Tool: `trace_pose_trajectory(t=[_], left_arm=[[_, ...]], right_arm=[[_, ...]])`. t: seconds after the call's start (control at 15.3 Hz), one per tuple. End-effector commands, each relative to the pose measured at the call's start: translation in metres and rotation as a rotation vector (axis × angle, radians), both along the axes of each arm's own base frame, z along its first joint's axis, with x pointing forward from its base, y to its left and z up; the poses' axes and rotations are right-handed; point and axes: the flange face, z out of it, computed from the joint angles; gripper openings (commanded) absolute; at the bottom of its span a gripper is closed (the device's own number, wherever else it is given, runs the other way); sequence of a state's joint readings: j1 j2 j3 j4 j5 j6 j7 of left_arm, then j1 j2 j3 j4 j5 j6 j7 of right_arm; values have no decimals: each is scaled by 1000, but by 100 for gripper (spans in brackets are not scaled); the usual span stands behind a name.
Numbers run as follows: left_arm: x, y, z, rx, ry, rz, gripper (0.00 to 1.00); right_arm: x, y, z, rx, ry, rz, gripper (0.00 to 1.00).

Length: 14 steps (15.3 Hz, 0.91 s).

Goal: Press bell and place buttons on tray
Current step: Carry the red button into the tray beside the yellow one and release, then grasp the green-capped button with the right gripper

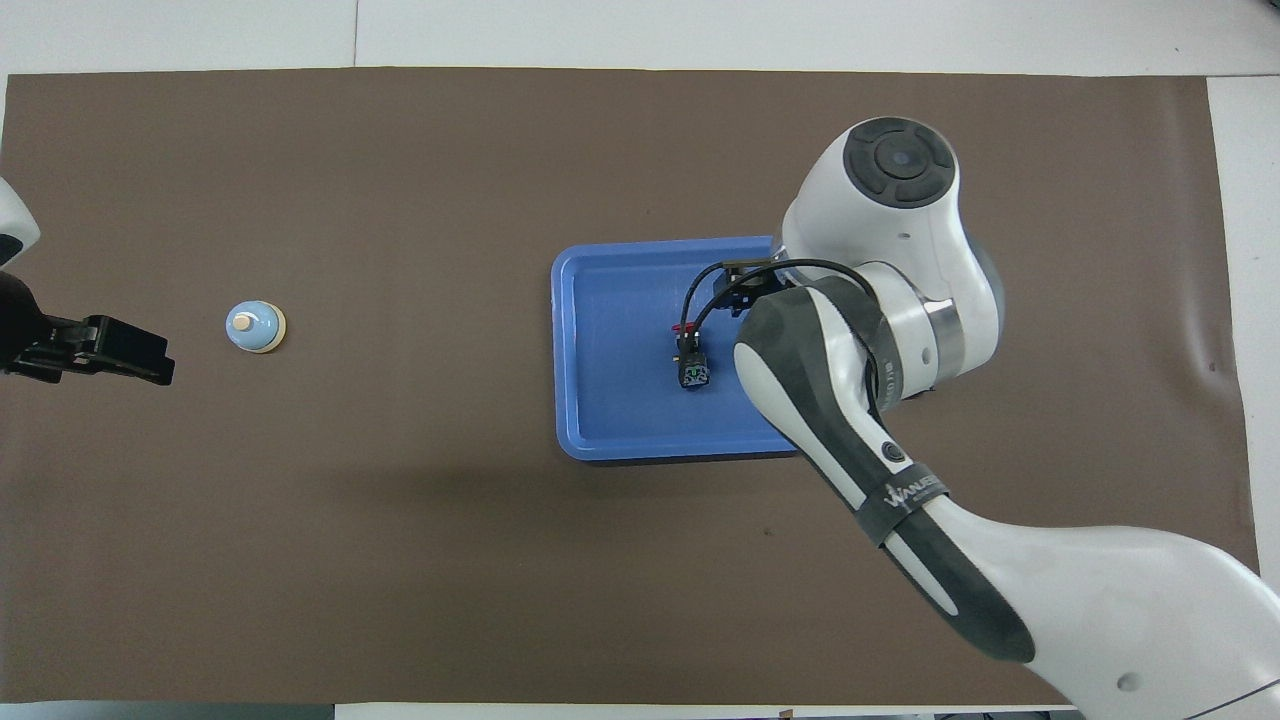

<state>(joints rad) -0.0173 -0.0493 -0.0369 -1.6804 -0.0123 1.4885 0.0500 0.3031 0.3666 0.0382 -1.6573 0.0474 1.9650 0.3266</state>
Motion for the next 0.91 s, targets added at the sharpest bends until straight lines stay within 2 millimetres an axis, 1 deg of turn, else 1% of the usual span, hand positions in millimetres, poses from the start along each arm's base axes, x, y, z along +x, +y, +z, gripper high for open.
trace_pose_trajectory(t=[0.0, 0.13, 0.2, 0.33, 0.52, 0.65, 0.85], left_arm=[[-5, 3, 3, 18, -1, 5, 100], [-5, 3, 3, 18, -1, 5, 100], [-5, 3, 3, 18, -1, 5, 100], [-5, 3, 3, 18, -1, 5, 100], [-5, 3, 3, 18, -1, 5, 100], [-5, 3, 3, 18, -1, 5, 100], [-5, 3, 3, 18, -1, 5, 100]], right_arm=[[-16, -34, -14, -26, 30, 17, 100], [-22, -71, -22, -35, 39, -21, 100], [-25, -86, -29, -35, 50, -16, 100], [-31, -109, -39, -32, 46, -29, 100], [-49, -123, -62, -32, 35, -49, 100], [-56, -135, -72, -30, 29, -60, 100], [-63, -139, -83, -25, 4, -39, 100]])
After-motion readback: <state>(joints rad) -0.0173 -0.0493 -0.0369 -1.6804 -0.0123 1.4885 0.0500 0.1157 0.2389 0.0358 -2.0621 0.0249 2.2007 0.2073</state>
